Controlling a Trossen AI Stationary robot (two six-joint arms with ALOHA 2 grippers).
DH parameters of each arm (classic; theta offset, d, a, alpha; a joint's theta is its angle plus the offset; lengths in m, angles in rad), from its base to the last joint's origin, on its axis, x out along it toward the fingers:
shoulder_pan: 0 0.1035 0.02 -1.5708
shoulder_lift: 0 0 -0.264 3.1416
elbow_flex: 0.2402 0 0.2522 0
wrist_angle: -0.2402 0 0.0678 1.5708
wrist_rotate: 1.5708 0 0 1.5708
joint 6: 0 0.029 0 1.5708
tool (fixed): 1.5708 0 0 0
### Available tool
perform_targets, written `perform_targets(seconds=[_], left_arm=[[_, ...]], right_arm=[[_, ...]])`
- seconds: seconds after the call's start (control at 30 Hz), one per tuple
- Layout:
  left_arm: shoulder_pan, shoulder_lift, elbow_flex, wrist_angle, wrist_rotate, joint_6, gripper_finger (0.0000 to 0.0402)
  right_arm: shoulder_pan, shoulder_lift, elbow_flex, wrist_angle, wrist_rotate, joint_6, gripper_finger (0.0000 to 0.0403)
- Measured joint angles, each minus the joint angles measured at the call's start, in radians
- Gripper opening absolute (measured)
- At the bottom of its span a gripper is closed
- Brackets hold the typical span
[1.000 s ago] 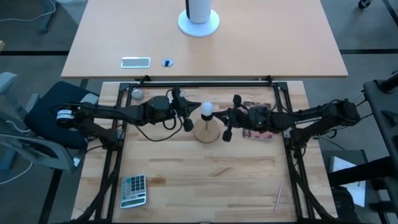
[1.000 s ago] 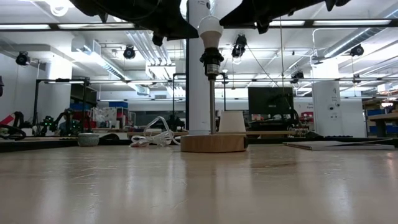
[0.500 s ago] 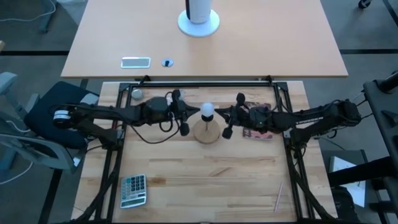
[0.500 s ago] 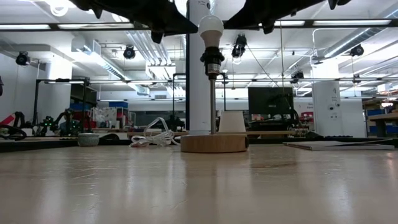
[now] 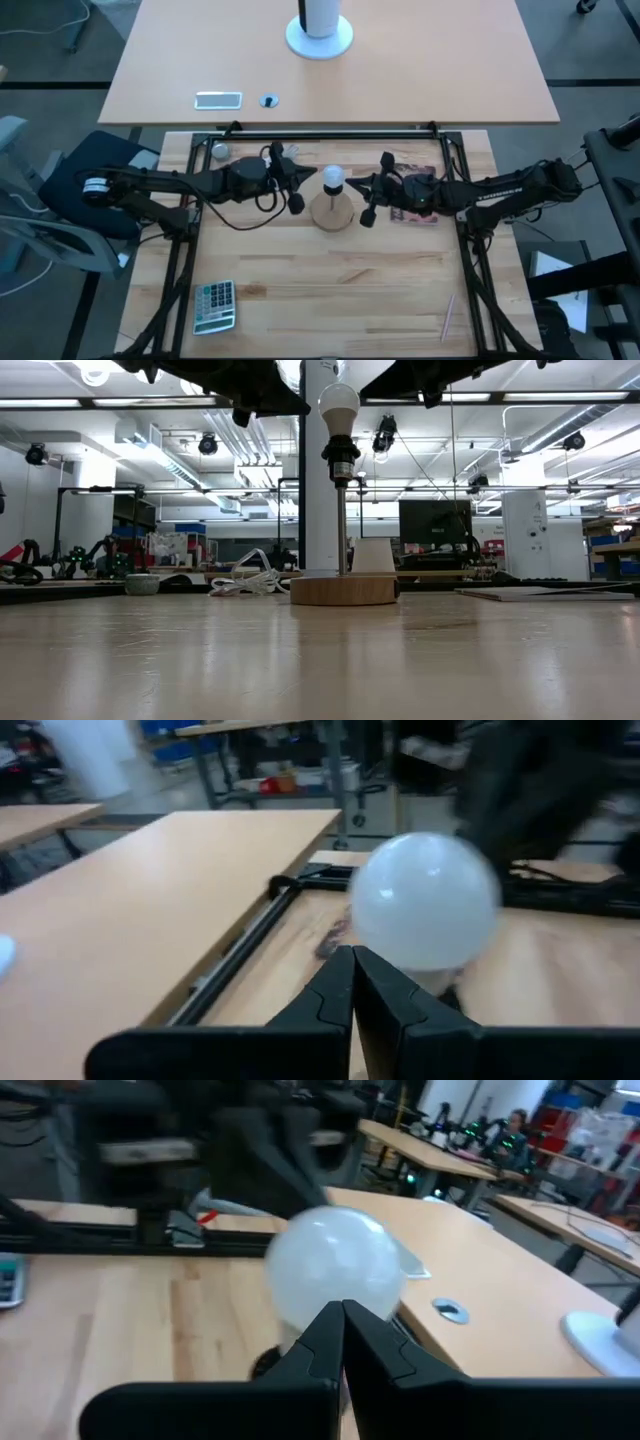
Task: Screw lightbulb
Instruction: Remove the lightbulb from the lamp
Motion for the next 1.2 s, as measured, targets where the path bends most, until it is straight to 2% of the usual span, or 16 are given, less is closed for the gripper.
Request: perform_targets(seconds=[0.13, 0.37, 0.57, 0.83, 0.9, 1.07, 1.2], left_arm=[[0.001, 0.037, 0.0, 0.062, 0.025, 0.052, 0.0], [-0.003, 0.052, 0.0, 0.072, 0.078, 0.057, 0.0], [-0.013, 0.036, 0.0, 0.066, 0.134, 0.058, 0.0], [-0.029, -0.006, 0.0, 0.046, 0.15, 0.066, 0.0], [-0.029, -0.01, 0.0, 0.057, 0.126, 0.066, 0.0], [-0.028, -0.001, 0.0, 0.064, -0.064, 0.095, 0.0], [-0.02, 0.019, 0.0, 0.063, -0.084, 0.099, 0.0]], right_arm=[[0.0, 0.01, 0.0, 0.014, -0.043, 0.003, 0.0002], [-0.009, 0.016, 0.0, 0.023, -0.042, 0.004, 0.0002], [-0.019, 0.021, 0.0, 0.019, 0.058, 0.004, 0.0002], [-0.017, 0.018, 0.0, 0.012, 0.065, -0.001, 0.0002], [-0.01, 0.015, 0.0, 0.012, 0.064, -0.001, 0.0002], [0.016, 0.008, 0.0, 0.013, 0.052, -0.009, 0.0002], [0.017, 0.008, 0.0, 0.018, -0.008, -0.005, 0.0002]])
